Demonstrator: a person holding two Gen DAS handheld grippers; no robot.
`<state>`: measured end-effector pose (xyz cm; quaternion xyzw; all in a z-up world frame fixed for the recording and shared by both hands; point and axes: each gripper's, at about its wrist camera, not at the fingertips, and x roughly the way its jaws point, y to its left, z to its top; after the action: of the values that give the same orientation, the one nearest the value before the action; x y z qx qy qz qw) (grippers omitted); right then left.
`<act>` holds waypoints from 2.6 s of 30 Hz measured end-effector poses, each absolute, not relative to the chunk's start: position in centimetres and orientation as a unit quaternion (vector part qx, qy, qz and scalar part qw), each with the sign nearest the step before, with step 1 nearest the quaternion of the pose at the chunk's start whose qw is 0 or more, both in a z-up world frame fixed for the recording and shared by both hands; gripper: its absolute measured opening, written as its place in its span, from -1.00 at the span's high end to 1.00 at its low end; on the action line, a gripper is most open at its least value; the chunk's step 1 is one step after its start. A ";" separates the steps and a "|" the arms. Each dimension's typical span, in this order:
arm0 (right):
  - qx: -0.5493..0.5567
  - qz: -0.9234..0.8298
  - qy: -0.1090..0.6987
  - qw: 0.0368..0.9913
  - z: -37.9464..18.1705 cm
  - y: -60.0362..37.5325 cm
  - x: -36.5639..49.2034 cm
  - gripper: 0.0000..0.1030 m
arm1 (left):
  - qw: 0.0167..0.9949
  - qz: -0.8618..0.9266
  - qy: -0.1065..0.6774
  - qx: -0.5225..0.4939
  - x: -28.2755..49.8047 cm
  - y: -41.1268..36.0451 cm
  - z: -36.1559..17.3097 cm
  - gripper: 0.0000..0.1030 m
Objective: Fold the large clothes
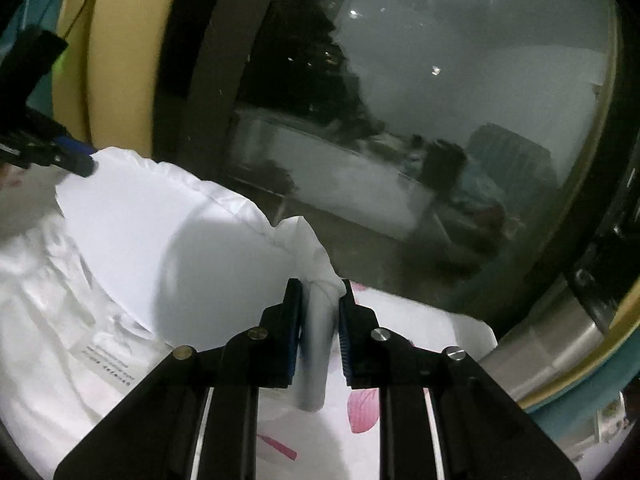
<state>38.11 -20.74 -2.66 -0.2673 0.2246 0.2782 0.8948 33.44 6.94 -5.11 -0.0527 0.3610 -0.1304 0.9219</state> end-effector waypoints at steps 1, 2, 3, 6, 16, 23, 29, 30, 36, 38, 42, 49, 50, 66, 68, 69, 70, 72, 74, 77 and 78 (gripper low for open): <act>-0.271 0.276 0.218 0.896 -2.9 -20.7 37.9 0.67 | 0.916 -0.135 0.375 -0.049 33.7 6.5 -5.8 0.20; -0.276 0.274 0.212 0.896 -3.0 -20.6 37.7 0.67 | 0.912 -0.136 0.384 -0.042 33.8 6.3 -6.3 0.20; -0.283 0.271 0.204 0.897 -3.1 -20.4 37.3 0.67 | 0.911 -0.132 0.389 -0.037 33.8 6.0 -6.8 0.20; -0.294 0.279 0.190 0.894 -3.2 -20.6 36.2 0.67 | 0.910 -0.137 0.387 -0.060 33.3 6.2 -6.9 0.21; -0.304 0.300 0.164 0.889 -2.5 -22.5 31.3 0.66 | 0.943 -0.134 0.304 0.009 28.0 3.7 -4.3 0.61; -0.306 0.307 0.173 0.884 -3.0 -23.0 28.6 0.63 | 0.946 -0.148 0.287 0.011 24.8 2.9 -3.5 0.61; -0.282 0.342 0.191 0.876 -3.0 -24.6 27.2 0.62 | 0.941 -0.169 0.292 0.002 21.9 2.7 -3.9 0.61; -0.284 0.350 0.197 0.871 -3.2 -24.7 26.9 0.62 | 0.940 -0.169 0.295 0.002 21.5 2.7 -4.0 0.61; -0.289 0.373 0.227 0.852 -4.2 -25.5 25.6 0.62 | 0.933 -0.178 0.313 0.001 18.7 2.7 -4.6 0.68; -0.289 0.374 0.241 0.848 -4.5 -25.9 25.3 0.62 | 0.931 -0.179 0.319 0.000 17.8 2.7 -4.8 0.68; -0.276 0.377 0.260 0.845 -5.0 -27.0 24.0 0.62 | 0.926 -0.179 0.332 -0.002 16.4 2.5 -5.4 0.68; -0.258 0.370 0.281 0.847 -5.7 -27.7 22.7 0.55 | 0.914 -0.178 0.366 0.008 15.2 2.3 -6.8 0.67; -0.258 0.364 0.286 0.848 -5.6 -27.8 22.6 0.52 | 0.912 -0.177 0.371 0.007 15.0 2.4 -7.0 0.67; -0.159 0.446 0.282 0.834 -0.3 -28.5 20.3 0.08 | 0.934 -0.163 0.315 -0.043 13.3 3.0 -2.4 0.04; -0.165 0.433 0.293 0.836 -1.1 -26.2 21.5 0.08 | 0.930 -0.161 0.328 -0.037 14.9 2.0 -3.1 0.04; -0.178 0.418 0.303 0.838 -2.0 -25.0 22.1 0.08 | 0.927 -0.153 0.340 -0.035 15.9 1.5 -3.7 0.04; -0.187 0.404 0.313 0.839 -3.0 -23.9 22.8 0.08 | 0.923 -0.145 0.355 -0.036 17.0 1.0 -4.6 0.04; -0.183 0.394 0.341 0.833 -4.6 -22.6 23.8 0.08 | 0.914 -0.143 0.377 -0.046 18.6 0.5 -6.3 0.03; -0.181 0.379 0.372 0.828 -6.2 -21.8 24.5 0.08 | 0.907 -0.139 0.394 -0.054 19.3 0.3 -7.5 0.03; -0.178 0.368 0.390 0.825 -7.9 -21.8 24.3 0.08 | 0.899 -0.144 0.410 -0.061 19.5 0.2 -9.0 0.03; -0.176 0.366 0.392 0.825 -8.1 -21.9 23.9 0.08 | 0.900 -0.144 0.407 -0.059 19.2 0.2 -9.1 0.03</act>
<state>23.91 -21.90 -8.11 -0.1762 0.3919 0.3661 0.8255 19.23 0.16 -9.13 -0.0588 0.4075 -0.1439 0.8999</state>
